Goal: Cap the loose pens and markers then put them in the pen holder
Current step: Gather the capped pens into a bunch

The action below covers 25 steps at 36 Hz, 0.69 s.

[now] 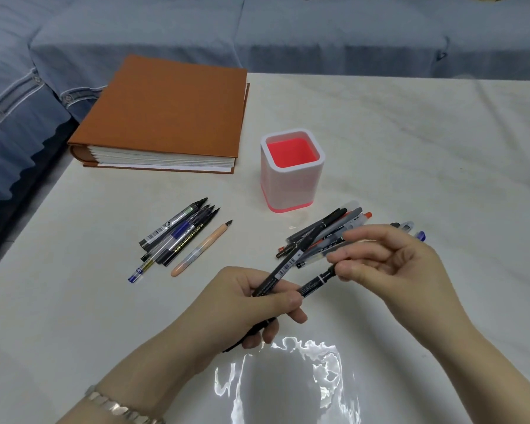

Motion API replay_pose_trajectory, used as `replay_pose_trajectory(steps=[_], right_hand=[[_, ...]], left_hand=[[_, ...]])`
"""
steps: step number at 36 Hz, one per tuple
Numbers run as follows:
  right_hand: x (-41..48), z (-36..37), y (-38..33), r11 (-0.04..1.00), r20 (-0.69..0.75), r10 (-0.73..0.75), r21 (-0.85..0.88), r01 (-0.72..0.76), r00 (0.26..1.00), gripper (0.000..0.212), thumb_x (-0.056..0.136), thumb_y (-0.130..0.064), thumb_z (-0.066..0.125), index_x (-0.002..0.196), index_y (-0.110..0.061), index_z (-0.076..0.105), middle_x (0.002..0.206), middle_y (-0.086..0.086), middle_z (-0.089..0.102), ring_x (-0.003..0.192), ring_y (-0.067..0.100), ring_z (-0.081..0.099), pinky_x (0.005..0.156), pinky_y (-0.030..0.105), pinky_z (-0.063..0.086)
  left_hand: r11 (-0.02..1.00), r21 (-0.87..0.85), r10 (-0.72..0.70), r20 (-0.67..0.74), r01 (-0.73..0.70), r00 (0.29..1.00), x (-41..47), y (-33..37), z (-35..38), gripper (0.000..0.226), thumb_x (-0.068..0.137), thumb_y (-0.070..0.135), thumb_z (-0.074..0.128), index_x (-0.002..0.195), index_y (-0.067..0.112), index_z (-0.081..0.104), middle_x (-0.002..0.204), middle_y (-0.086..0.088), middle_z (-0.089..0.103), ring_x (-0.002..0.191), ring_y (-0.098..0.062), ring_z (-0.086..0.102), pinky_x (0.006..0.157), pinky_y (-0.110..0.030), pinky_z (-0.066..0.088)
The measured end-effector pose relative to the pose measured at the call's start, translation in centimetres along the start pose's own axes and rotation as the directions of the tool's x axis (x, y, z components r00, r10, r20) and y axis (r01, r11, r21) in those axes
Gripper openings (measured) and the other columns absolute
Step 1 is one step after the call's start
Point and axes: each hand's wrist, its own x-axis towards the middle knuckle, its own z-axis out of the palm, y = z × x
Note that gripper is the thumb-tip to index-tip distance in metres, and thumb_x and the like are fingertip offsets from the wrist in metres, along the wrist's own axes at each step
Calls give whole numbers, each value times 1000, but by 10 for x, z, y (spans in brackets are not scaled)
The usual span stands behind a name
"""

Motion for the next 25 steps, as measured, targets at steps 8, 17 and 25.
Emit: replay_pose_trajectory(steps=[8,17,25], right_hand=[[-6,2,8,998,-28,33,49,-32,999,19,43,-9,71,62,-14,70,61,4,72,54,10,66,55,14,52],[-14,3,19,992,-79,113,58,-108,990,13,48,-20,69,60,-20,74,62,6,73,52,15,67,55,17,53],[-9,3,30,962,-140,267,92,-256,954,14,76,-1,65,69,-12,70,55,6,70,48,8,64,52,13,52]], left_hand=[[998,-25,54,-71,-56,996,-1,-2,1,15,79,5,64,67,7,72,64,-6,72,34,-9,40,36,-15,28],[999,-40,8,-66,-11,998,0,-2,8,21,80,3,63,60,7,68,51,-4,66,35,-9,35,37,-11,24],[881,424,297,-143,-212,944,18,-10,10,13,73,15,72,60,16,67,57,-4,61,42,-5,39,45,-14,35]])
